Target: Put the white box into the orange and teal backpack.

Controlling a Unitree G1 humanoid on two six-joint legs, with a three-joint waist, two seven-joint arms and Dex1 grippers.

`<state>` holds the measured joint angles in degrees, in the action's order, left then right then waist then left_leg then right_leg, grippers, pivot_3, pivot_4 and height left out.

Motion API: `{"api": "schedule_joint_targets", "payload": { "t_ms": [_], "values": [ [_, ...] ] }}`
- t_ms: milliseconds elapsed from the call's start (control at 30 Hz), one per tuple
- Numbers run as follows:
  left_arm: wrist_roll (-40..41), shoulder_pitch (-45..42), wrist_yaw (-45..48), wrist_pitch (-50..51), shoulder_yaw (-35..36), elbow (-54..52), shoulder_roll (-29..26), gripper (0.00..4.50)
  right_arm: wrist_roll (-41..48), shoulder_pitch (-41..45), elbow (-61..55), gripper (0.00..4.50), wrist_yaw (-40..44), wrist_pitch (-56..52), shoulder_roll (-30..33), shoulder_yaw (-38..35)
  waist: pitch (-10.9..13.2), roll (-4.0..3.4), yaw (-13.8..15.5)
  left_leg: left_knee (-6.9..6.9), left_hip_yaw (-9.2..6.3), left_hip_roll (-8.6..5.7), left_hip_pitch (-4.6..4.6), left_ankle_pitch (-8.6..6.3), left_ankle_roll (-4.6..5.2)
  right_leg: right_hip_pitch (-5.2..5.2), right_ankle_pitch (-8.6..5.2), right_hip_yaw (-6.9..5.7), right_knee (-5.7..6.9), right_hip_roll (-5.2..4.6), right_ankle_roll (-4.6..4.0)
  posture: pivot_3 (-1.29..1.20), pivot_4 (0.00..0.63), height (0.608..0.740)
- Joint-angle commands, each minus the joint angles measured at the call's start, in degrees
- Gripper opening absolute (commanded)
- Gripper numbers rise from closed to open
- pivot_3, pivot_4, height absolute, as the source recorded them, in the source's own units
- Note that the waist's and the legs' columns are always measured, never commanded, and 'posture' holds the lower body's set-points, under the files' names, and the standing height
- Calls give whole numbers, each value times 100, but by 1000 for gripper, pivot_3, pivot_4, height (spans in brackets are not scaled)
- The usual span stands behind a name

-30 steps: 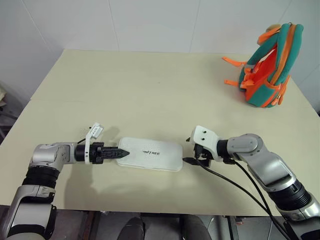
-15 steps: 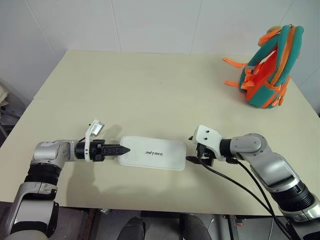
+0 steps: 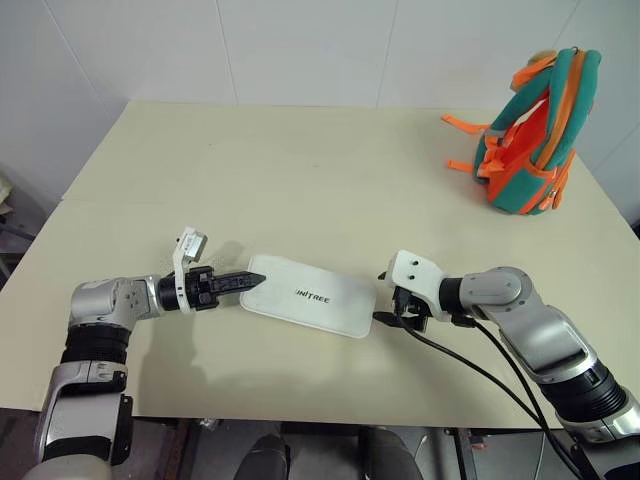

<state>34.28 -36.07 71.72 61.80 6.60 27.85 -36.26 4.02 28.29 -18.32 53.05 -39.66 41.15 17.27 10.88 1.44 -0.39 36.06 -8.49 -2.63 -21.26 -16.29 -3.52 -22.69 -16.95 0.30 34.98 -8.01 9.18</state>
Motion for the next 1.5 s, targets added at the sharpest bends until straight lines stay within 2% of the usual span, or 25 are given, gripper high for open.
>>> {"api": "schedule_joint_targets", "payload": {
  "t_ms": [33, 233, 800, 967, 1133, 1500],
  "values": [
    [13, 209, -155, 36, -59, -223, 20, 1352, 89, 89, -86, 4500, 24, 192, -74, -71, 0, 0, 6, 0, 0, 0, 0, 0, 0, 0, 0, 1, -1, 0, 0, 0, 150, 740],
    [-214, 530, 201, -134, -794, -750, -296, 1352, 77, 135, -1, 4500, 58, 266, -70, -63, 0, 0, 21, -2, 1, 0, -1, 0, -1, 0, 0, 1, -7, -1, 0, 0, 150, 740],
    [-608, 116, -23, -704, -1166, -590, 107, 1351, -23, 173, 61, 4500, 140, 342, -171, -86, -2, 3, 43, 3, 0, 0, 3, -2, 9, 12, 19, 1, -12, 0, -5, 0, 150, 740],
    [-570, 34, -164, -729, -928, -479, 197, 1351, -65, 179, 78, 4500, 158, 343, -197, -107, -2, 4, 39, 5, 0, 0, 4, -2, 10, 13, 22, 1, -13, 1, -5, 0, 150, 740],
    [-333, -68, -264, -103, -703, -566, 160, 1351, -68, 136, 52, 4500, 183, 320, -165, -184, -2, 4, 29, 3, 0, 0, 3, -1, 10, 12, 24, 1, -13, 2, -5, 0, 150, 740],
    [481, 123, -833, 979, 325, -980, 357, 1298, -55, 144, 242, 4500, 212, 417, 48, -436, -2, 3, 20, -5, 0, 4, -6, 2, 1, 4, 24, 1, -34, 5, -4, 0, 150, 740]
  ]
}}
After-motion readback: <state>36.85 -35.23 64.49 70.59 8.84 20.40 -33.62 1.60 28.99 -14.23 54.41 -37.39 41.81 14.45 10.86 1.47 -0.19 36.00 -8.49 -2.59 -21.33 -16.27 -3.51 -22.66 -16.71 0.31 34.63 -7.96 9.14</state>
